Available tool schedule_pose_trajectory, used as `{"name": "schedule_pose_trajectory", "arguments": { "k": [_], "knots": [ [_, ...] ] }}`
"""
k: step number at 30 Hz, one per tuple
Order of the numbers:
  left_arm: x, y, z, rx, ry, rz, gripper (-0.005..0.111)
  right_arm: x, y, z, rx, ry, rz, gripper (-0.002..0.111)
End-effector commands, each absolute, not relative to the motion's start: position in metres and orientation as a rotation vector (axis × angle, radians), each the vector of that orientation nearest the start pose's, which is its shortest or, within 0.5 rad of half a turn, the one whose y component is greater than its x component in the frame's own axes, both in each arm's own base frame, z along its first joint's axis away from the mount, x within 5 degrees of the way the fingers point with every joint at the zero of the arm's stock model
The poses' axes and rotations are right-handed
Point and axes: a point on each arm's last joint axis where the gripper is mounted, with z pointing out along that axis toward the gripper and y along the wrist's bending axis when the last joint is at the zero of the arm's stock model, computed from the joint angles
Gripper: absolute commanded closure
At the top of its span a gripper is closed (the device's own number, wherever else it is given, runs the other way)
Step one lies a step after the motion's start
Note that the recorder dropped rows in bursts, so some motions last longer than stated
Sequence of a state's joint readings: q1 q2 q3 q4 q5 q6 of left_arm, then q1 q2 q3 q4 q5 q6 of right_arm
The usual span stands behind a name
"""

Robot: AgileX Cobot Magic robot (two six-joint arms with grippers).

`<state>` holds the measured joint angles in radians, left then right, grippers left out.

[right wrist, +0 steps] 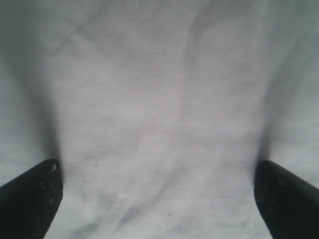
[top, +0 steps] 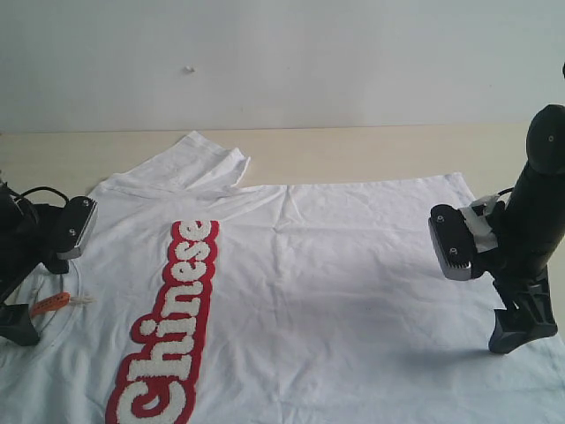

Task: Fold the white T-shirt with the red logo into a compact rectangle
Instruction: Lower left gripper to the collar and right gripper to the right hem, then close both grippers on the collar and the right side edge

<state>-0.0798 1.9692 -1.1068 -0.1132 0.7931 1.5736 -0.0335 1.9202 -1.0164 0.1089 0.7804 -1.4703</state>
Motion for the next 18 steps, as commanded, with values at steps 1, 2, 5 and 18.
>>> {"name": "schedule_pose_trajectory", "arguments": {
  "k": [1, 2, 5, 18],
  "knots": [
    [0.338, -0.036, 0.114, -2.271, -2.264, 0.117, 0.001, 0.318, -0.005, 0.115, -1.955, 2.424, 0.118, 0.003],
    [0.338, -0.036, 0.112, -2.266, -2.262, 0.126, 0.001, 0.318, -0.006, 0.113, -1.965, 2.427, 0.114, 0.003],
    [0.338, -0.037, 0.100, -2.238, -2.268, 0.169, 0.001, 0.319, -0.007, 0.108, -1.946, 2.458, 0.118, 0.003],
    [0.339, -0.038, 0.089, -2.218, -2.274, 0.189, 0.019, 0.322, -0.007, 0.098, -1.874, 2.507, 0.105, 0.013]
  ]
}}
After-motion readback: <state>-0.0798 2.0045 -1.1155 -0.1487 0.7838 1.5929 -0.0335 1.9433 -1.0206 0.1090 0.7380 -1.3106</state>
